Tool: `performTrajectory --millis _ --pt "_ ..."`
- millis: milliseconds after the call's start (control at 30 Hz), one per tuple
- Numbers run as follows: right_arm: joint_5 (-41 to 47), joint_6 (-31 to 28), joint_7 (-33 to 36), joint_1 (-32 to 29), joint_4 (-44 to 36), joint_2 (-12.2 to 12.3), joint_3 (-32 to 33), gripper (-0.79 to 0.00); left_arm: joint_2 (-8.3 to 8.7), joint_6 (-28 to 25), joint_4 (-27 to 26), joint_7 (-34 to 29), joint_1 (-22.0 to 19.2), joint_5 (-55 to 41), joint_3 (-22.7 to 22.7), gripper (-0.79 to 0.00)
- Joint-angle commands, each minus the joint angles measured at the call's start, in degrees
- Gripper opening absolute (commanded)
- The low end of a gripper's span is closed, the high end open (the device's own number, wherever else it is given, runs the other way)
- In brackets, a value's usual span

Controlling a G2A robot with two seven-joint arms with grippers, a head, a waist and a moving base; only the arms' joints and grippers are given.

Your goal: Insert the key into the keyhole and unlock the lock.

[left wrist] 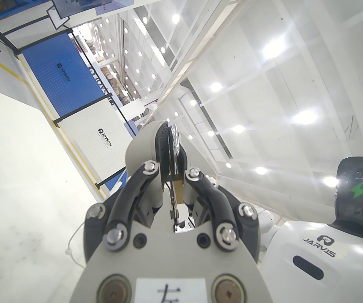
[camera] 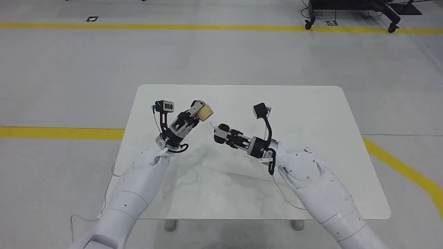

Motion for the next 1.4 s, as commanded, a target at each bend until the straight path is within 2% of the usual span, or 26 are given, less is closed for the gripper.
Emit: performTrajectory --millis 0,1367 --pt "0.15 0.46 0.07 0.55 0.12 -0.07 -0.16 -0.785 0.01 -0.18 -0.10 0.18 0.06 0.59 0.08 -0.785" --pt "-0.68 1.28 -0.91 1.39 0.81 -0.34 -0.72 -0.785 0.98 -3.81 -2.57 3.81 0.54 9.84 2.12 -0.785"
